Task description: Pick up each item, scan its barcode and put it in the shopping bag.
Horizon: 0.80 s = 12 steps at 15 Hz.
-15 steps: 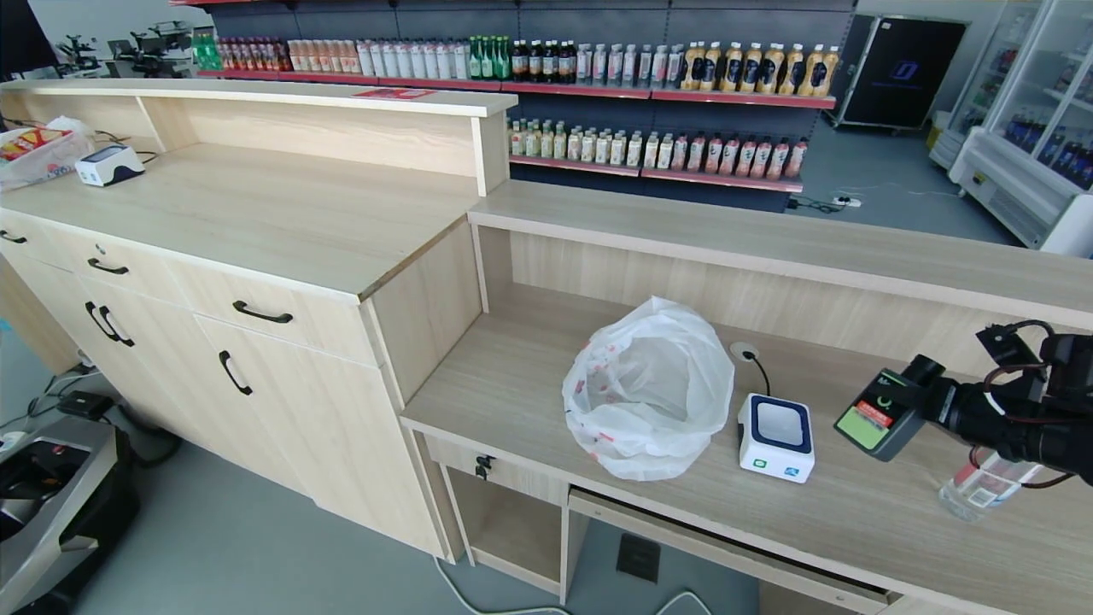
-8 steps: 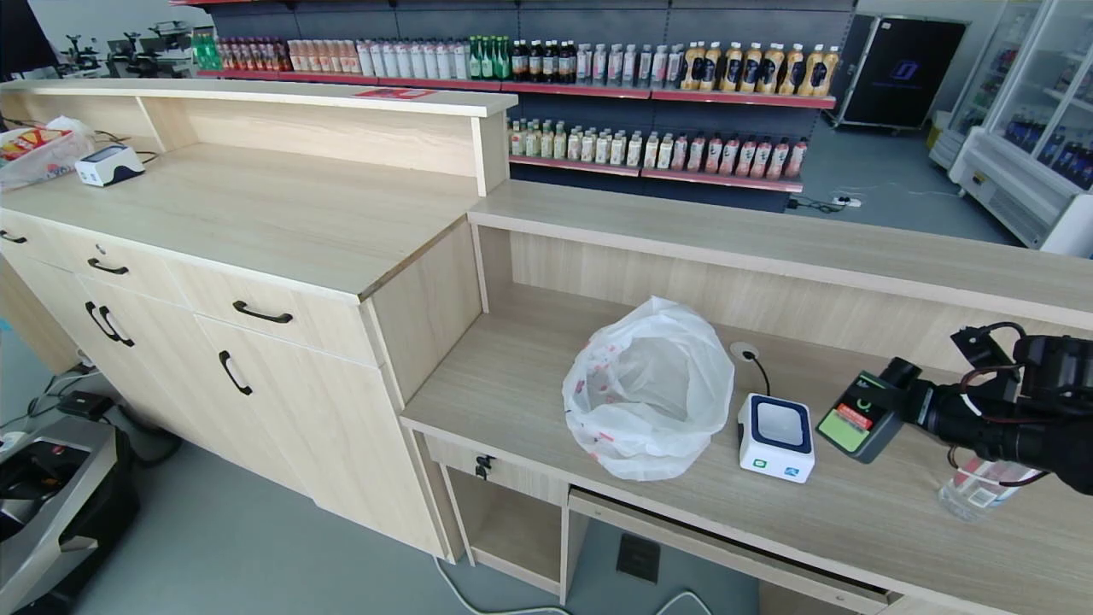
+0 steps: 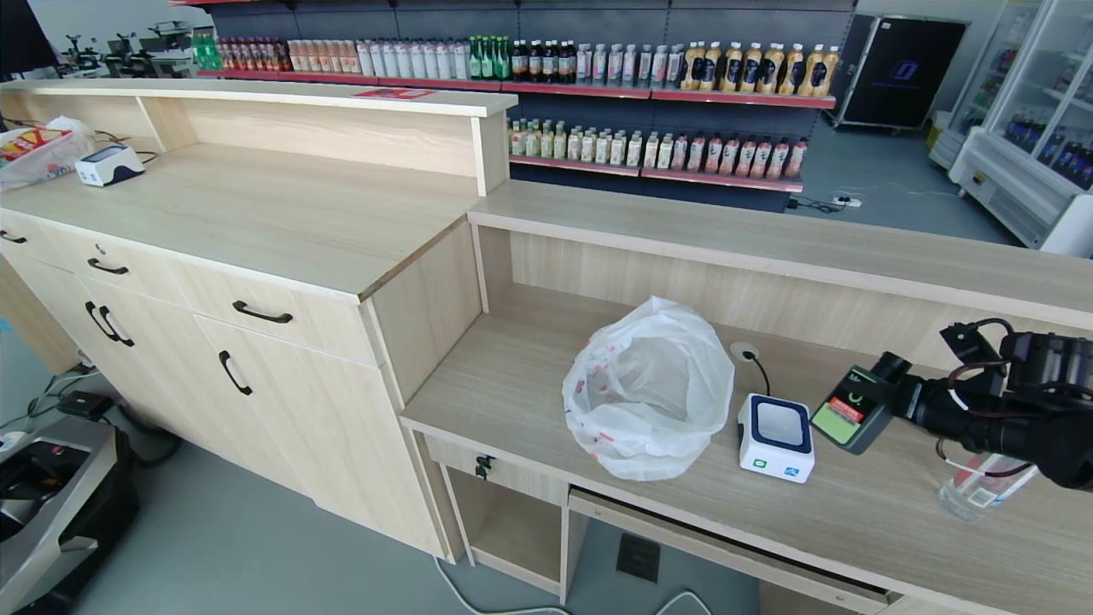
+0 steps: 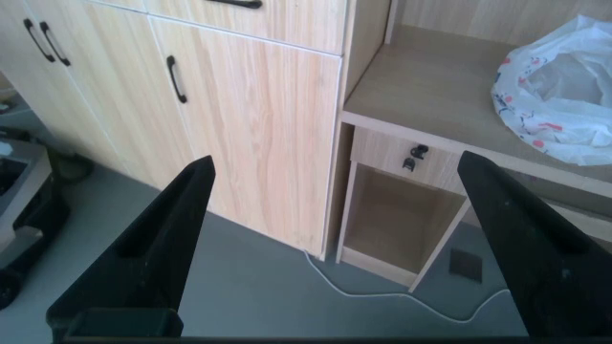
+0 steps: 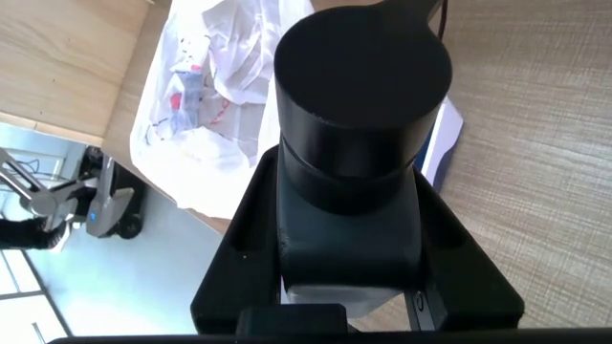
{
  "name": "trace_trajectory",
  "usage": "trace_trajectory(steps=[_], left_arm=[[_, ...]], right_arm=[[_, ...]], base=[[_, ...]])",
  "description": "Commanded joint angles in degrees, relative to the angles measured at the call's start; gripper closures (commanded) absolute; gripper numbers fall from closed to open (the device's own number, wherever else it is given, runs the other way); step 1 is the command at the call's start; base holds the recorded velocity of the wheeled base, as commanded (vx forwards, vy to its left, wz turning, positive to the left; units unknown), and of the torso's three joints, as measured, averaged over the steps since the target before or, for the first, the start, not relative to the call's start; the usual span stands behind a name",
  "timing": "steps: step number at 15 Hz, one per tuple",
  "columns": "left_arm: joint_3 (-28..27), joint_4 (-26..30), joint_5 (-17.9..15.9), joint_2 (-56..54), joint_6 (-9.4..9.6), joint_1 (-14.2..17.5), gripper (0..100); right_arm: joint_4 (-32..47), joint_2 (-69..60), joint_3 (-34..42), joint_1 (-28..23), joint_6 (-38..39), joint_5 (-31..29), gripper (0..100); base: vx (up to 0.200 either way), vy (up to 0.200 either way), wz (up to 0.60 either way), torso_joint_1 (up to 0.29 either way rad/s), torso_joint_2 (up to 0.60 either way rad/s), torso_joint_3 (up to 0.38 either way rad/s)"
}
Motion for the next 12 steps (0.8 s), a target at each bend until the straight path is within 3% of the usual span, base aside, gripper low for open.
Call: trace_trajectory(steps=[1, 12], left_arm=[[0.0, 0.0, 0.1, 0.0, -0.02, 0.0, 0], [0.0, 0.0, 0.0, 0.0, -0.02, 0.0, 0]], right_arm=[[-1.1, 1.5, -0.4, 0.3, 0.0, 0.0, 100], [-1.8, 3.8, -1.6, 0.4, -1.9, 0.0, 100]], base=[[0.000, 0.000, 0.00, 0.000, 0.00, 0.000], [0.000, 0.000, 0.00, 0.000, 0.00, 0.000]])
